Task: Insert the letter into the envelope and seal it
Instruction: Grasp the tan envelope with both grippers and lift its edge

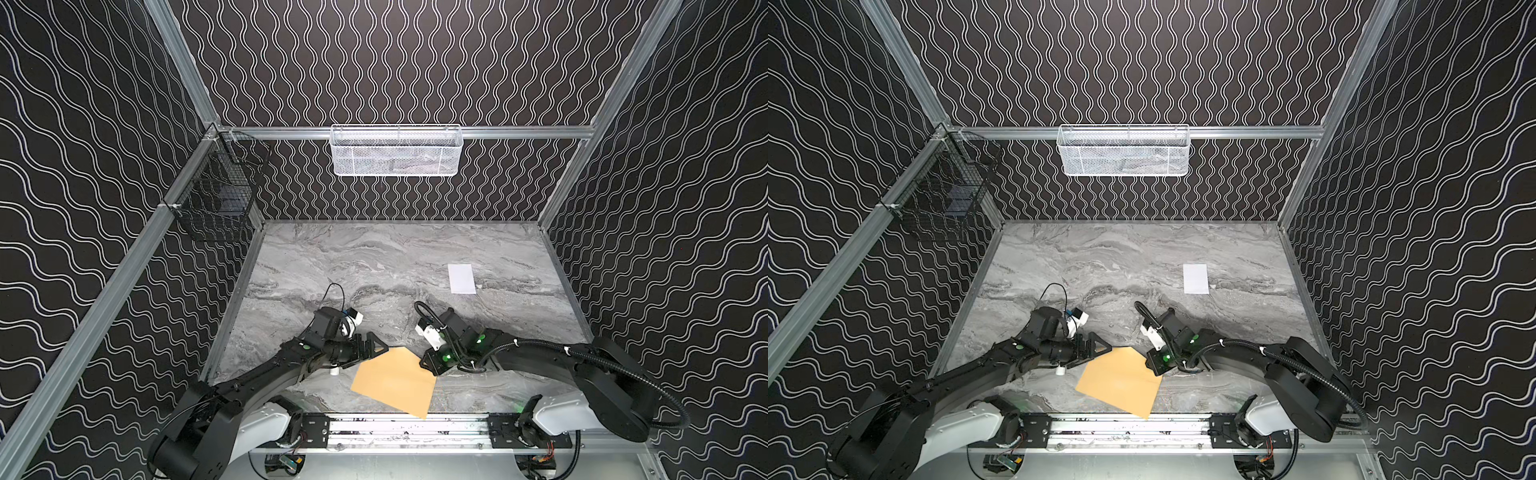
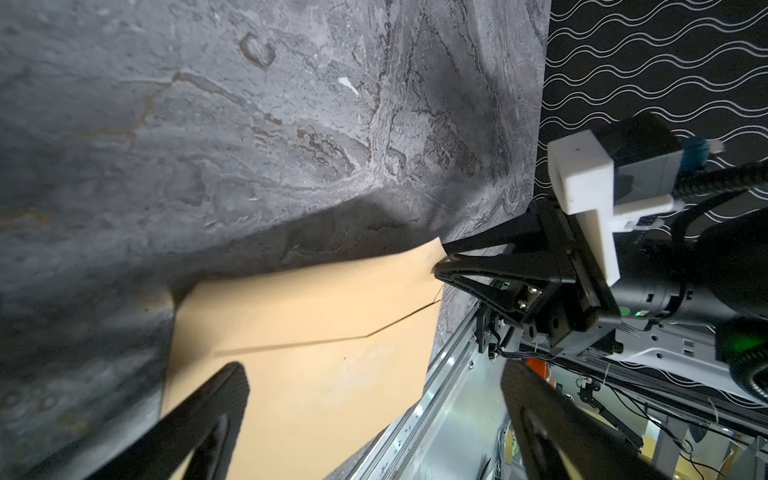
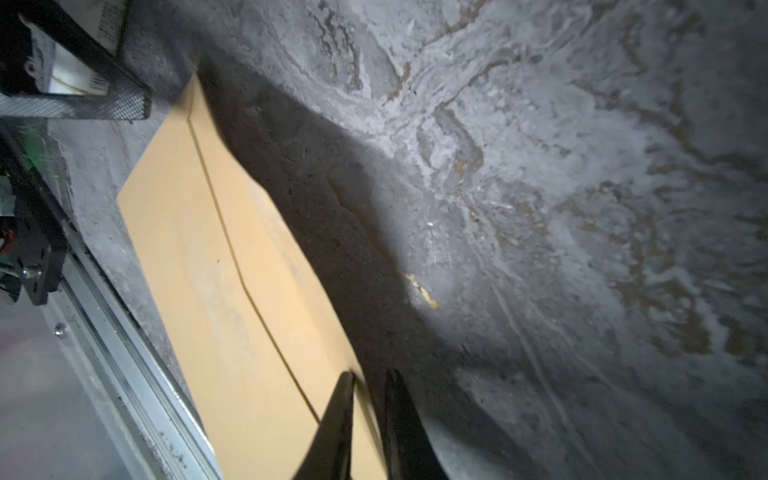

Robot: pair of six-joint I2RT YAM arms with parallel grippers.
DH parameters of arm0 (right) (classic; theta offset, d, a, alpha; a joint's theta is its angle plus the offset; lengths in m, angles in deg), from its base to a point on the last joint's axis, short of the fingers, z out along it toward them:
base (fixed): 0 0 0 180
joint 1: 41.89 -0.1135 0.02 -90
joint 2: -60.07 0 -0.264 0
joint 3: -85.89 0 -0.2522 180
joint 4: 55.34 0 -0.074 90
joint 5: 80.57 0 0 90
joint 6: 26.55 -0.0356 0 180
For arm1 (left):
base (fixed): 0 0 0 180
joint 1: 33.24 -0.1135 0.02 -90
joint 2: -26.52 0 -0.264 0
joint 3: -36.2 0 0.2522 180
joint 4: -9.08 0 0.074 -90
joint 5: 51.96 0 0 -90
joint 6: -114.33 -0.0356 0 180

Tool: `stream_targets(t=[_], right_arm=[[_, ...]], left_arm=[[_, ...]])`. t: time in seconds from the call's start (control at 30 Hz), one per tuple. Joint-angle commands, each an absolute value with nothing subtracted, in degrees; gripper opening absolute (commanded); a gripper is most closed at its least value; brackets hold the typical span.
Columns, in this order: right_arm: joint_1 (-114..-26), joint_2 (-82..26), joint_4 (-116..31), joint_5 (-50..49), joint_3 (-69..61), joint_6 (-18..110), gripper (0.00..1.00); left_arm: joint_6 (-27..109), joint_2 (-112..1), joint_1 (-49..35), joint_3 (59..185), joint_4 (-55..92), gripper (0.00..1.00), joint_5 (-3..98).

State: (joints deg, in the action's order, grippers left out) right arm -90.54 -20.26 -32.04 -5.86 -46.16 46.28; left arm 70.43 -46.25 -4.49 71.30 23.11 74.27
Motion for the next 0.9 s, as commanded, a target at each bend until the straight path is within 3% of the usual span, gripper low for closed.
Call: stream_targets(t=[0.0,0.27,0.53,0.73,0.87], right_arm=[[-90.54,-19.01,-34.39,-4.52,-46.69,44.76,0.12],[-90.58,-15.65,-39.63,0.41,-48.94,33.33,0.03],[-92.16,-12.63,-47.94,5.73,-53.17,19.87,0.02],[-95.58,-11.70,-49.02,11.19,-54.23,14.40,0.07],[-97.37,-13.56,-51.17,9.80,-54.66,12.21,0.13]], left_arm=[[70.58,-45.36,-4.48,71.69,21.60,0.99,74.00],[68.92,-44.00,-4.44,74.32,24.00,0.99,72.26],[69.15,-49.74,-4.06,74.67,18.85,0.98,73.24],[70.28,-54.55,-2.93,74.48,12.92,0.98,73.34],[71.31,-56.97,-2.74,73.69,9.44,0.99,74.77]])
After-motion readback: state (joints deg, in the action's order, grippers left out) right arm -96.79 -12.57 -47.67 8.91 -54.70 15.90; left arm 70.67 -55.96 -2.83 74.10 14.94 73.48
